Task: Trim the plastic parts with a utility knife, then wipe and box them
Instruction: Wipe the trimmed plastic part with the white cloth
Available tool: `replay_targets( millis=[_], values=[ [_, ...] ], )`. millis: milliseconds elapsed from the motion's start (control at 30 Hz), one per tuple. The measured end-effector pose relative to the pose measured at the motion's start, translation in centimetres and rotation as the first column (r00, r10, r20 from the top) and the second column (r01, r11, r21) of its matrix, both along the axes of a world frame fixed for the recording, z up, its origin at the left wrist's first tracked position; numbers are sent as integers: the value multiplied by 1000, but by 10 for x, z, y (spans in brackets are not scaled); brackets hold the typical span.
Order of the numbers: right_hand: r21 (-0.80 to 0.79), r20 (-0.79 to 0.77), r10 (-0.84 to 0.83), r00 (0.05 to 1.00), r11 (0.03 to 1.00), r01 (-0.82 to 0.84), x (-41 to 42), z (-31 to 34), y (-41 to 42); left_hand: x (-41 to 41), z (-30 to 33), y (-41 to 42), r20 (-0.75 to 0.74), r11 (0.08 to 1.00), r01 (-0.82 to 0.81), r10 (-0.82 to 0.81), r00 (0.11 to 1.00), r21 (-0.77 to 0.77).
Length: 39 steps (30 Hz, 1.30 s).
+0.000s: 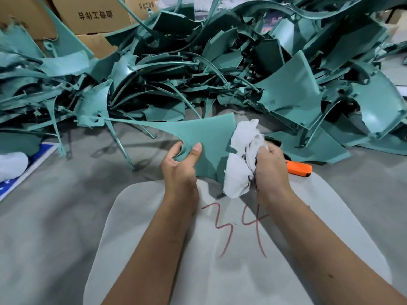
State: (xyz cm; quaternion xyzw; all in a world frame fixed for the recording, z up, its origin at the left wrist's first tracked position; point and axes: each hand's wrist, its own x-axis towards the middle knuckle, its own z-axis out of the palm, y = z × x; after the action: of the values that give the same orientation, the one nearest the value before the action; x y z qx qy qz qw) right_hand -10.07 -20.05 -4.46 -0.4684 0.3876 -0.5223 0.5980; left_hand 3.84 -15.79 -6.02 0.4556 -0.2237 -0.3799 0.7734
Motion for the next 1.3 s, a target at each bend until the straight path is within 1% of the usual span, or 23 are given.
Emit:
replay_targets(
  millis=[67, 133, 200, 267, 367, 433, 467, 500, 567, 600, 667, 733, 767, 800, 900, 1000, 1033, 1067, 1100, 1167, 1200, 1233, 1300],
  values=[
    [-12, -27, 81, 996, 997, -81, 4, -1, 4, 5, 1, -1, -49, 999, -35, 35, 998, 0],
    [-64, -96, 157, 983, 984, -163, 6, -6, 5, 5, 1, 0, -50, 998, -55, 55, 997, 1],
    [-126, -235, 112, 966, 981, -144, 7, -9, 4, 1, 3, 0, -39, 996, -94, 94, 995, 2],
    [-148, -283, 65, 957, 983, -110, 8, -11, 3, -3, 6, 0, -44, 990, -141, 140, 989, -8],
    [-178, -145, 62, 988, 980, -87, 10, -11, 7, -6, 10, -1, -114, 974, -226, 220, 969, -36],
    [-169, -100, 44, 994, 984, -61, 13, -9, 12, -10, 12, -1, -168, 964, -262, 250, 954, -55],
    [-121, -69, 20, 997, 992, -29, 15, -8, 13, -12, 13, 1, -205, 959, -281, 266, 942, -45],
    [-7, -8, -16, 1000, 1000, 16, 16, -7, 14, -12, 15, 1, -251, 957, -290, 274, 928, -28],
    [247, 160, -107, 981, 967, 65, 16, -4, 14, -8, 18, 0, -369, 961, -277, 256, 894, -3],
    [305, 223, -127, 967, 951, 54, 15, -4, 14, -5, 19, -1, -410, 966, -259, 231, 882, -14],
    [284, 307, -46, 951, 958, -45, 19, -3, 18, -6, 21, -3, -423, 973, -228, 196, 885, -26],
    [129, 356, 134, 925, 973, -190, 27, -6, 26, -17, 23, -1, -408, 987, -163, 147, 901, -2],
    [36, 330, 202, 922, 973, -226, 30, -8, 31, -22, 23, 1, -401, 995, -102, 96, 911, 7],
    [-55, 249, 239, 939, 971, -232, 32, -10, 35, -26, 24, 2, -406, 999, -46, 49, 913, 18],
    [-299, -78, 160, 984, 938, -177, 32, -17, 31, -24, 26, 1, -504, 1000, -20, 22, 863, 10],
    [-325, -323, 224, 920, 886, -330, 27, -15, 29, -17, 30, 2, -551, 1000, -13, 16, 835, 10],
    [-314, -387, 249, 888, 870, -381, 27, -16, 30, -15, 30, 2, -523, 998, -54, 53, 851, 12],
    [-298, -437, 228, 870, 876, -379, 27, -16, 29, -12, 29, 3, -470, 993, -113, 108, 876, 18],
    [-287, -452, 179, 874, 898, -333, 26, -15, 28, -8, 30, 4, -407, 985, -172, 164, 899, 18],
    [-289, -477, -27, 879, 949, -128, 20, -13, 21, 4, 31, 7, -302, 968, -249, 243, 922, 19],
    [-298, -510, -124, 851, 954, -40, 15, -11, 15, 12, 32, 9, -249, 960, -281, 277, 928, 20],
    [-319, -592, -197, 781, 948, -3, 9, -9, 9, 18, 35, 10, -190, 955, -298, 294, 937, 10],
    [-357, -797, -285, 532, 933, -35, 1, -9, 1, 26, 36, 16, -24, 957, -290, 290, 957, -16]
  ],
)
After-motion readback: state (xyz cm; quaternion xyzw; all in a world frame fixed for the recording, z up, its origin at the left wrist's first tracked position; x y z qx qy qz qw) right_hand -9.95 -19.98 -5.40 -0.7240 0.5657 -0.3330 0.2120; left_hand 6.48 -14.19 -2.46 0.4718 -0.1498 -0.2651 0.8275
